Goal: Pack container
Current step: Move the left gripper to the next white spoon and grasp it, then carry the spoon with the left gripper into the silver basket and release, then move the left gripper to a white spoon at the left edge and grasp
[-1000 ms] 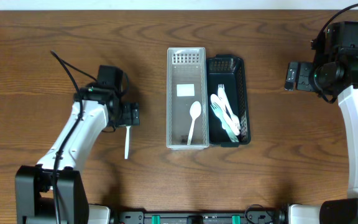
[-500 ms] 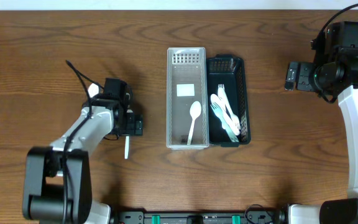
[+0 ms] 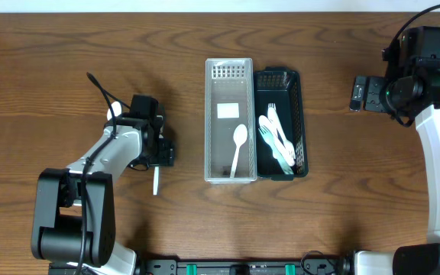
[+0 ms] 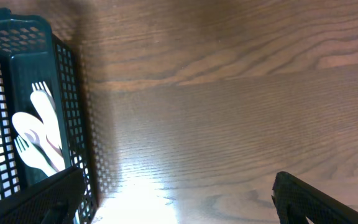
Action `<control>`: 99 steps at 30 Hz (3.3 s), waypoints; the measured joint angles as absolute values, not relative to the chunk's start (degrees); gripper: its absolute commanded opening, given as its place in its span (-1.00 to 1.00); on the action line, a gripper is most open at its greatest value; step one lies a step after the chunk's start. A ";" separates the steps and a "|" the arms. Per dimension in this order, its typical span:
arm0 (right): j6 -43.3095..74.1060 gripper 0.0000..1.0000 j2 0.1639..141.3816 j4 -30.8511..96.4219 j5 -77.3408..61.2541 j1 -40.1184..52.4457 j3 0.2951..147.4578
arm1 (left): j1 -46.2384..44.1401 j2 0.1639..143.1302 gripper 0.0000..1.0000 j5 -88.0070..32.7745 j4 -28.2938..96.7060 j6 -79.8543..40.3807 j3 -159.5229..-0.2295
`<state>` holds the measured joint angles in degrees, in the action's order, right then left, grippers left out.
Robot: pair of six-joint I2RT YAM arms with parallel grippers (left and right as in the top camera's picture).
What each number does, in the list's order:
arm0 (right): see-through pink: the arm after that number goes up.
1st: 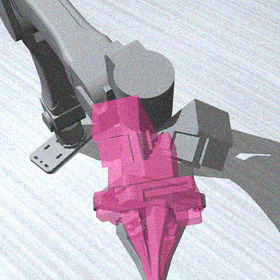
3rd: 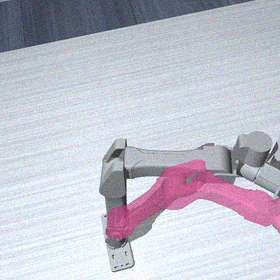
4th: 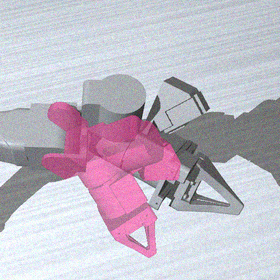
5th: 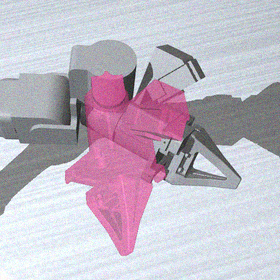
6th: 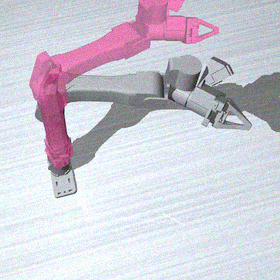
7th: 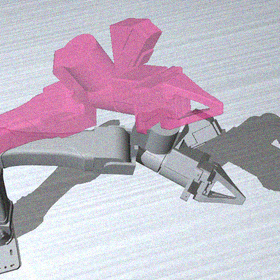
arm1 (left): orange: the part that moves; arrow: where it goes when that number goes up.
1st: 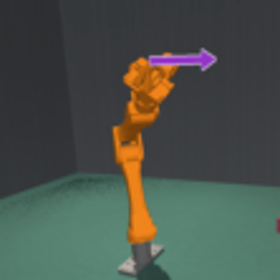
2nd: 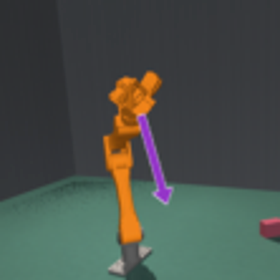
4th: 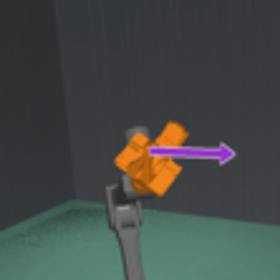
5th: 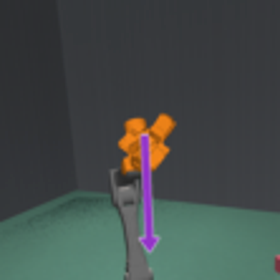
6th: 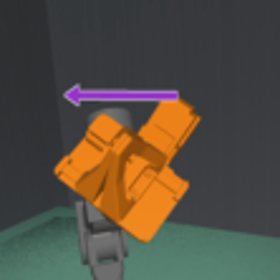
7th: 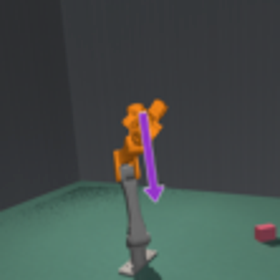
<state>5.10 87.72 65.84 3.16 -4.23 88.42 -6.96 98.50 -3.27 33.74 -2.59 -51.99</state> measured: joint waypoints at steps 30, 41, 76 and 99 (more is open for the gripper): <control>4.93 0.98 87.72 65.80 3.16 -4.23 88.42 | -10.94 94.67 -0.88 -2.57 54.11 -3.64 -65.17; 4.93 0.99 87.72 65.78 3.18 -4.23 88.42 | -30.46 88.79 -0.88 -2.63 53.12 -10.55 -85.06; 4.93 0.99 87.72 65.93 3.16 -4.23 88.42 | -17.63 86.50 0.61 7.07 59.61 -4.47 -90.37; 4.93 0.99 87.72 65.36 3.16 -4.23 88.42 | 9.23 112.57 0.84 1.67 55.09 17.91 -90.08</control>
